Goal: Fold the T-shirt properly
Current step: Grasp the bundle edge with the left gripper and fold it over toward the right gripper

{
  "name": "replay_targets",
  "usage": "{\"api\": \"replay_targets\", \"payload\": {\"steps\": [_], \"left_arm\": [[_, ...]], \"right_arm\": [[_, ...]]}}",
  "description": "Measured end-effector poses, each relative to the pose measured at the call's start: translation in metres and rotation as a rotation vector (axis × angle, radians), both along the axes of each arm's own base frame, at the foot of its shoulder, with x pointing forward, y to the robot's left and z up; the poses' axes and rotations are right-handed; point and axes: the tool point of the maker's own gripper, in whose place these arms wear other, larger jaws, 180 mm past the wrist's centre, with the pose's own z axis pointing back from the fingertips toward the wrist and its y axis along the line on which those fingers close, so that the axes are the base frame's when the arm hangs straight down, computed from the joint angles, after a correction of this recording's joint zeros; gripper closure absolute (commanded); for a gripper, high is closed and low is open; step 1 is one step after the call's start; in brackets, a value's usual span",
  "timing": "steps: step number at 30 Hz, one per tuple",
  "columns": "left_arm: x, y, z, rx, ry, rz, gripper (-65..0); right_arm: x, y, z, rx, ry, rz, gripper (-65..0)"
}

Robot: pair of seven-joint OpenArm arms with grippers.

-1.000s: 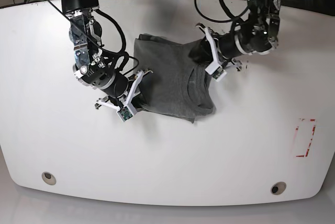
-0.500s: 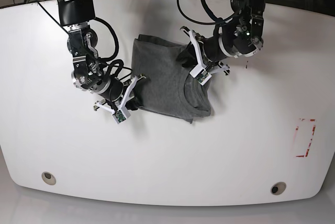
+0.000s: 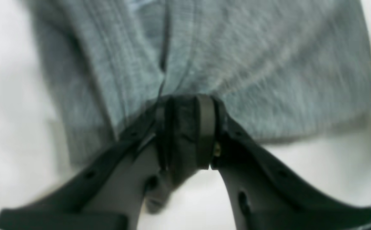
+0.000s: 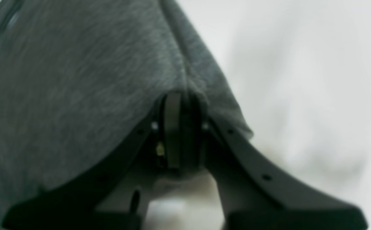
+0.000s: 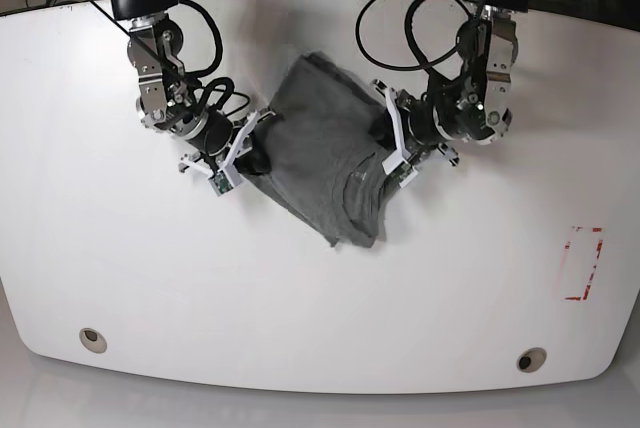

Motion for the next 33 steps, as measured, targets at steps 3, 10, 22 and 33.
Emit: {"api": "replay_targets", "payload": {"steps": [3,10,22,33], "left_arm": [[0.015,0.010,0.003,0.029,-0.015,0.005,-10.1],[0.050,0.029,0.021,0.075,-0.072,0.012,-10.1],[0.091,0.049,0.058,0.122,-0.175,0.026,-10.1],[0.110,0.073,0.131,0.109,-0.394,0.064,-10.1]], "right_arm": [[-0.015,0.006,0.000,0.010,0.006,0.010,-6.7],[-0.038,0.021,0.000,0.043,0.025,-0.038,-6.7],[-0.057,0.051,0.010,0.054,0.079,-0.016,-6.7],[-0.033,0.059,0.066,0.029,-0.042,0.035,-12.5]]}}
